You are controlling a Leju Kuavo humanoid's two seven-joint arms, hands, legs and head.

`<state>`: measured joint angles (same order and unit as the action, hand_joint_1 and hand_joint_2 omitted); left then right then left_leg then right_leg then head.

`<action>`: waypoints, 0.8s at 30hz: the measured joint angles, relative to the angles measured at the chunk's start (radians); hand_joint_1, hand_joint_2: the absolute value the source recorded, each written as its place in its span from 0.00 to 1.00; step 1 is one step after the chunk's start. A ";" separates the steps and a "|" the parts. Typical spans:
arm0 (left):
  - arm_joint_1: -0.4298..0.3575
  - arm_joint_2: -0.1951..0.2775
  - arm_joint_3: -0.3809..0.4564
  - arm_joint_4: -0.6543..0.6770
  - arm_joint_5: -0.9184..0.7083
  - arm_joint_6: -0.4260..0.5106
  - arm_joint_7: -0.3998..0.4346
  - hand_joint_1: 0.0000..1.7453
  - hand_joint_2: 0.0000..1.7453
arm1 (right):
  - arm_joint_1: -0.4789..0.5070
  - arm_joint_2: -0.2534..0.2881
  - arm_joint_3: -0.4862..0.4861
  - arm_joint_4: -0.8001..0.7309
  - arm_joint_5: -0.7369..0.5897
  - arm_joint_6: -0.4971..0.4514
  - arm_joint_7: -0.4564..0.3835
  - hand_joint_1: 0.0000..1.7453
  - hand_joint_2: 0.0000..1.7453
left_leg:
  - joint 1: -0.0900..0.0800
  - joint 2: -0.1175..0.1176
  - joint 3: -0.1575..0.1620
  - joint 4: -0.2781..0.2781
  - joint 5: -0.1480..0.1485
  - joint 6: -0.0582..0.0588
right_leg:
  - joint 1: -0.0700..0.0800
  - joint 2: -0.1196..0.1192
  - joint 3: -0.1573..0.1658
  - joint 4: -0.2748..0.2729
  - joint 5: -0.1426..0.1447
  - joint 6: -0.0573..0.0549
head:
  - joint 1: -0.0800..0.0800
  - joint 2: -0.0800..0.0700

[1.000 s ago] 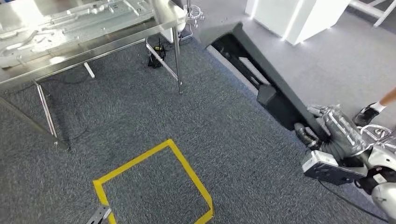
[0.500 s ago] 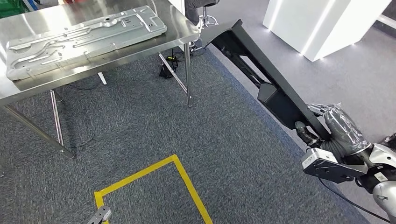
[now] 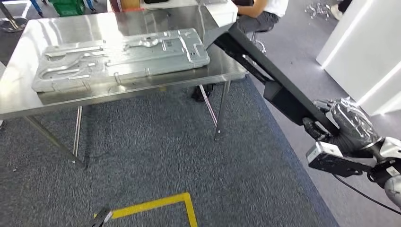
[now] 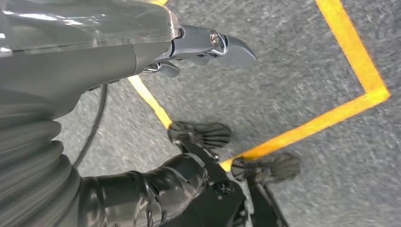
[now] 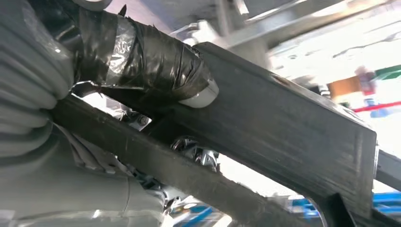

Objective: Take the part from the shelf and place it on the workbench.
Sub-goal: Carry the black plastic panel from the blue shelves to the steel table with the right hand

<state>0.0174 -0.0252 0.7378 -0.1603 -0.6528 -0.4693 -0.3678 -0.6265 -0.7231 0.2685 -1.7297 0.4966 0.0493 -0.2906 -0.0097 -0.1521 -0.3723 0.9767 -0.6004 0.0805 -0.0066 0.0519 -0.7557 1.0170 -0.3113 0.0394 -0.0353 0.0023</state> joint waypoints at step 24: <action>-0.027 0.024 0.017 -0.009 0.011 0.018 0.036 0.00 1.00 | -0.167 -0.060 0.043 0.023 0.015 0.045 0.033 1.00 1.00 | -0.006 0.138 -0.231 0.056 0.180 0.001 | -0.003 -0.059 0.215 0.262 -0.427 -0.008 | 0.012 0.000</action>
<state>-0.0096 -0.0014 0.7547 -0.1690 -0.6414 -0.4514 -0.3323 -0.7930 -0.7829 0.3117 -1.7070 0.5118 0.0943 -0.2577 -0.0153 -0.0145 -0.6034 1.0331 -0.4206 0.0816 -0.0101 -0.0069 -0.5408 1.2795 -0.7383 0.0309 -0.0231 0.0023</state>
